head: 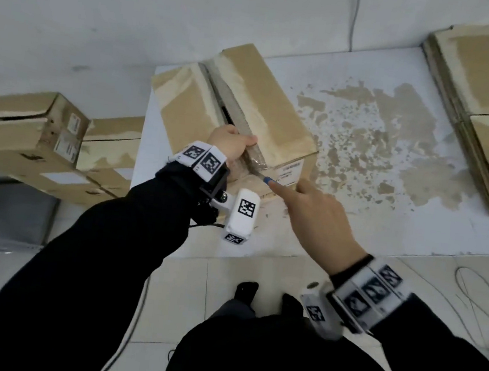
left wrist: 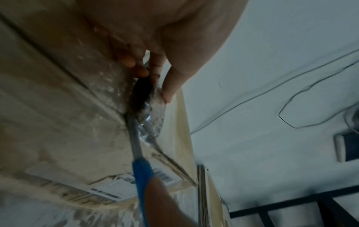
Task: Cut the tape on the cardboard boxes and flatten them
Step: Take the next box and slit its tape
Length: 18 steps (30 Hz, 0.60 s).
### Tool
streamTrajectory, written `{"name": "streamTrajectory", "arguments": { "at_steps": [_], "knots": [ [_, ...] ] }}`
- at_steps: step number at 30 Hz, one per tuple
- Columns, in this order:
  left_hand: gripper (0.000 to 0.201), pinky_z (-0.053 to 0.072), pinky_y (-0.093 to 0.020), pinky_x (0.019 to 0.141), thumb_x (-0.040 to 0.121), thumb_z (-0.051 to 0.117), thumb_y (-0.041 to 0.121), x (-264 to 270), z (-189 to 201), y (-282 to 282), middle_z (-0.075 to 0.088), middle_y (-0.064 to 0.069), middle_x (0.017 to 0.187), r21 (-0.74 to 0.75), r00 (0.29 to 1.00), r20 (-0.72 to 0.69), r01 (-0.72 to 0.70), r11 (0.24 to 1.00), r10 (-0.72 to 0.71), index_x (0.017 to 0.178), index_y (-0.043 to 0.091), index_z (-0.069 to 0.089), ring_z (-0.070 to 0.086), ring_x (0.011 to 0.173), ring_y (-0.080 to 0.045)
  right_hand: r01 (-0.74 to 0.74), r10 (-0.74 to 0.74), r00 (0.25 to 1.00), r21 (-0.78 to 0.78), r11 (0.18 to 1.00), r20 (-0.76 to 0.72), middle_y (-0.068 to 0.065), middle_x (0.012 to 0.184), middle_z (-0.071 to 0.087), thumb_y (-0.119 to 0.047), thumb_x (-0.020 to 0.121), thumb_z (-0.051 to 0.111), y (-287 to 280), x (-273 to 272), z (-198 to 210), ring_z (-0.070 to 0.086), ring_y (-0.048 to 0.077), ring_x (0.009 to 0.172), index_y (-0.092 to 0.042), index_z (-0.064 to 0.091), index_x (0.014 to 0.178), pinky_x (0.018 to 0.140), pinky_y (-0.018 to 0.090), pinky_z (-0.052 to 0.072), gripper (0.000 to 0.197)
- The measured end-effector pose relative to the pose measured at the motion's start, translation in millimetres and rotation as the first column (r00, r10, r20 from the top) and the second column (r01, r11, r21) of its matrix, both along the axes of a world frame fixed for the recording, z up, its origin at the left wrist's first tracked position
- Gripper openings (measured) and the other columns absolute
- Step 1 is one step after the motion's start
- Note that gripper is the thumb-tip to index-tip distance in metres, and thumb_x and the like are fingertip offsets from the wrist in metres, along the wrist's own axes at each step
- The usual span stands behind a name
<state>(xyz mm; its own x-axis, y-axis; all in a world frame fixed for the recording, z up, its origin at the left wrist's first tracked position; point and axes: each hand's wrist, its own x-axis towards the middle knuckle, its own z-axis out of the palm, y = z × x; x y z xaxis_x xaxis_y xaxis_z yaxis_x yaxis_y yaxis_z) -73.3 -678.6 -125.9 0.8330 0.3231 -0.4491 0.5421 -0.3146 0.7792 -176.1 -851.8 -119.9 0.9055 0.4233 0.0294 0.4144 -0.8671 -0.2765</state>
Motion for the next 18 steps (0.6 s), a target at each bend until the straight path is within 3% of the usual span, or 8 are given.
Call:
{"name": "streamTrajectory", "arguments": {
  "at_steps": [3, 7, 9, 11, 12, 15, 18],
  "knots": [
    [0.031, 0.052, -0.041, 0.084, 0.079, 0.073, 0.021, -1.2, -2.9, 0.7, 0.056, -0.009, 0.077, -0.07, 0.999, -0.005, -0.044, 0.997, 0.043, 0.065, 0.018, 0.046, 0.061, 0.082, -0.031, -0.001, 0.002, 1.0, -0.066, 0.998, 0.011, 0.003, 0.078, 0.028, 0.007, 0.08, 0.057, 10.3, 5.4, 1.1, 0.013, 0.013, 0.043, -0.025, 0.048, 0.137, 0.042, 0.026, 0.006, 0.066],
    [0.044, 0.046, -0.037, 0.075, 0.08, 0.071, 0.018, -2.6, -5.4, -1.0, 0.045, -0.005, 0.066, -0.081, 0.995, 0.026, -0.092, 0.992, 0.095, 0.059, 0.019, 0.033, 0.048, 0.074, -0.021, 0.074, -0.076, 0.994, 0.036, 0.997, 0.084, 0.001, 0.065, 0.025, 0.013, 0.049, 0.08, 1.6, 0.2, -2.4, -0.002, 0.008, 0.043, -0.017, 0.07, 0.107, 0.043, 0.016, -0.001, 0.066],
    [0.041, 0.049, -0.043, 0.086, 0.078, 0.071, 0.02, -3.4, -2.7, -3.7, 0.05, -0.009, 0.072, -0.089, 0.994, 0.028, -0.106, 0.99, 0.109, 0.06, 0.019, 0.034, 0.052, 0.078, -0.023, 0.059, -0.059, 0.998, -0.01, 0.998, 0.039, 0.004, 0.071, 0.034, 0.01, 0.065, 0.073, 5.3, 2.3, -0.4, 0.011, 0.009, 0.042, -0.016, 0.062, 0.119, 0.039, 0.02, 0.007, 0.062],
    [0.034, 0.048, -0.051, 0.095, 0.075, 0.072, 0.02, -2.6, -1.0, -3.0, 0.056, -0.014, 0.081, -0.147, 0.991, 0.024, -0.127, 0.981, 0.131, 0.062, 0.018, 0.04, 0.058, 0.085, -0.027, 0.109, -0.109, 0.994, -0.036, 0.993, 0.015, 0.009, 0.094, 0.046, 0.004, 0.087, 0.054, 1.2, 17.5, 0.7, 0.038, 0.013, 0.055, -0.019, 0.046, 0.135, 0.046, 0.022, 0.027, 0.054],
    [0.031, 0.048, -0.052, 0.095, 0.075, 0.072, 0.02, -2.8, 0.5, -3.6, 0.058, -0.015, 0.085, -0.17, 0.991, 0.027, -0.127, 0.977, 0.134, 0.064, 0.017, 0.044, 0.06, 0.088, -0.028, 0.117, -0.117, 0.993, -0.042, 0.992, 0.003, 0.008, 0.099, 0.046, 0.002, 0.091, 0.048, -7.1, 25.1, 4.9, 0.043, 0.014, 0.062, -0.021, 0.043, 0.137, 0.05, 0.021, 0.029, 0.052],
    [0.035, 0.051, -0.04, 0.086, 0.069, 0.077, 0.036, -2.7, -2.2, -7.9, 0.059, -0.013, 0.087, -0.028, 0.994, 0.068, -0.086, 0.996, 0.088, 0.079, 0.014, 0.051, 0.06, 0.083, -0.024, 0.0, 0.007, 0.992, 0.056, 0.998, -0.126, 0.002, 0.085, 0.047, -0.005, 0.095, 0.043, -45.7, 26.3, 16.2, 0.041, 0.016, 0.057, -0.023, 0.047, 0.136, 0.047, 0.026, 0.03, 0.045],
    [0.037, 0.052, -0.046, 0.081, 0.075, 0.078, 0.034, -6.6, 0.4, -12.6, 0.06, -0.01, 0.082, 0.131, 0.993, 0.121, -0.011, 0.991, -0.005, 0.085, 0.013, 0.049, 0.059, 0.074, -0.02, -0.036, 0.145, 0.932, 0.314, 0.949, -0.331, -0.002, 0.077, 0.061, -0.02, 0.099, 0.043, -83.7, 12.3, 27.5, 0.051, 0.006, 0.057, -0.031, 0.055, 0.126, 0.053, 0.018, 0.04, 0.031]
  ]
}}
